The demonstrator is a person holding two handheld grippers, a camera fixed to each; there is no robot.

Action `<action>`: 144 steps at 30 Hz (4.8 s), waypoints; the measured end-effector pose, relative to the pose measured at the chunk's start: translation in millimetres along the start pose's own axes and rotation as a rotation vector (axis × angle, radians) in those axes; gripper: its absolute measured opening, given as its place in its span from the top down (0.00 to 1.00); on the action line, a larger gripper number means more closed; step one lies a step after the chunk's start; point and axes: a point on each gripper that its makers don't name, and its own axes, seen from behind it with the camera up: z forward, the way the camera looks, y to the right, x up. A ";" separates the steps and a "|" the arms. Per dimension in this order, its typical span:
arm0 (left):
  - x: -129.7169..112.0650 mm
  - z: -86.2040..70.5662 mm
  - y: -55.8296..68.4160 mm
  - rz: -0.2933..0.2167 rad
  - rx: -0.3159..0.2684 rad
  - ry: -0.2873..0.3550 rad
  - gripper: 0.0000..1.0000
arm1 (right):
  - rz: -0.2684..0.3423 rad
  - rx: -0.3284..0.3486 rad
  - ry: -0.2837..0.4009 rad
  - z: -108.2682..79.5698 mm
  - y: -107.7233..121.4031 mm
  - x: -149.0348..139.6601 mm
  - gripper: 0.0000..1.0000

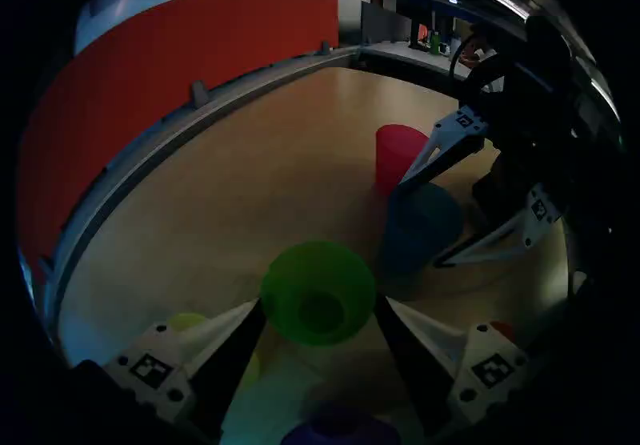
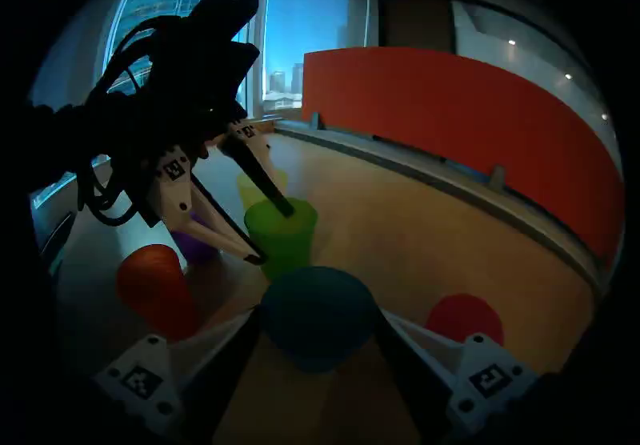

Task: Pour water

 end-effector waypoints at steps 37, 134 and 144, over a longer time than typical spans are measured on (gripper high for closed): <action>21.5 -46.9 9.1 -0.022 0.011 0.128 0.15 | -0.009 -0.009 0.034 -29.8 -9.5 22.7 0.08; 35.1 -234.5 52.3 -0.078 0.126 0.702 0.15 | -0.069 0.029 0.371 -117.0 -83.9 147.8 0.07; 31.4 -231.6 58.6 -0.068 0.127 0.707 0.15 | -0.084 0.045 0.408 -120.5 -88.6 171.5 0.08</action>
